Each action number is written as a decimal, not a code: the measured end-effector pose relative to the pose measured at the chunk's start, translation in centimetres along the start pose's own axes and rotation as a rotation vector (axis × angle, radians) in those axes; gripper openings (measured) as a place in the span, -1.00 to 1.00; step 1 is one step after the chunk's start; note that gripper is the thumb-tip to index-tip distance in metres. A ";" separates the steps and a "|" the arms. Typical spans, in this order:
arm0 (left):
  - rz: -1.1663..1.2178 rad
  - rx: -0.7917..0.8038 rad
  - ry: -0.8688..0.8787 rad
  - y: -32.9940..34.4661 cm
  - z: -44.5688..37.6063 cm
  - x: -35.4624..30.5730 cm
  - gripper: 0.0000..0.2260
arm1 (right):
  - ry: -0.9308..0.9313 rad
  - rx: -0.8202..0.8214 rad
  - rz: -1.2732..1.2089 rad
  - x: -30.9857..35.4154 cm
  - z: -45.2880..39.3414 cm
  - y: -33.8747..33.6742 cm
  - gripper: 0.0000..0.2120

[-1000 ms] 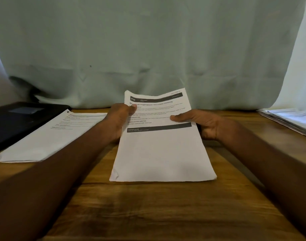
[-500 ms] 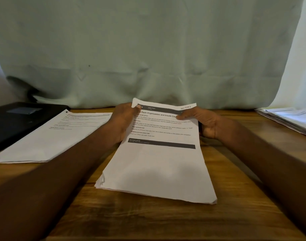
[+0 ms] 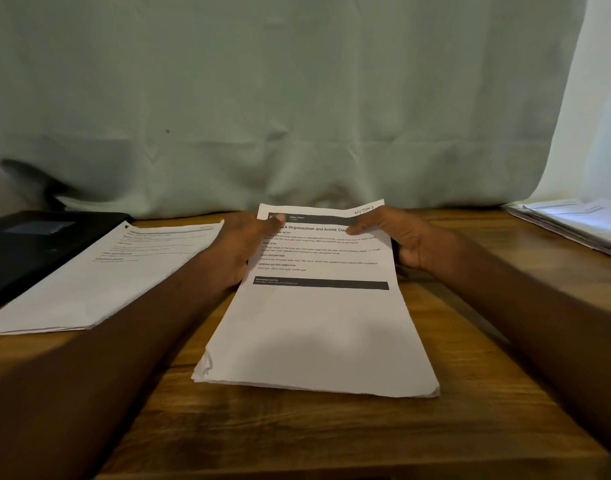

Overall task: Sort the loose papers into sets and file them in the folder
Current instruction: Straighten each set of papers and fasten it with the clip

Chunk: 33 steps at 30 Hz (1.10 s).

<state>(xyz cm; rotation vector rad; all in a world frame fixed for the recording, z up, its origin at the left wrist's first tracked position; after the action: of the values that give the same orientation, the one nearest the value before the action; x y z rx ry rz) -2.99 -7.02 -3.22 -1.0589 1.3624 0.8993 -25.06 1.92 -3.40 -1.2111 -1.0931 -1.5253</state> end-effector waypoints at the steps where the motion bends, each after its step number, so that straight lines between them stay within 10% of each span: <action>1: 0.003 0.038 0.011 0.5 0.1 0.1 -0.73 | -0.013 -0.002 0.007 0.2 -0.1 -0.1 -0.60; 14: 0.094 0.271 0.012 2.8 1.0 -0.3 -0.60 | -0.080 0.031 0.020 2.3 0.2 -0.5 -0.60; 20: 0.042 0.161 0.100 2.5 0.6 -0.8 -0.71 | -0.425 -0.569 0.983 10.1 3.5 -7.2 -0.70; 28: 0.047 0.175 0.079 3.3 1.2 -0.5 -0.71 | 0.381 -0.180 1.357 3.6 4.7 -11.4 -0.41; 33: 0.041 0.176 0.066 3.1 0.8 -0.3 -0.69 | 0.444 -0.171 1.369 3.4 4.2 -11.3 -0.50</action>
<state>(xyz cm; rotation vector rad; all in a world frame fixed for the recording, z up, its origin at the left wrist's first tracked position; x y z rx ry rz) -5.71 -5.29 -3.21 -0.9349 1.4938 0.7645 -35.61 8.17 -0.73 -1.1957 0.2450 -0.6916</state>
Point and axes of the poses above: each hand's wrist, its own z-axis away from the middle knuckle, its own y-axis out of the palm, x = y × z, the point moved 10 cm from there along -z, towards the middle knuckle, and after that the axes turned 6 degrees about -z, right-handed, at the moved point
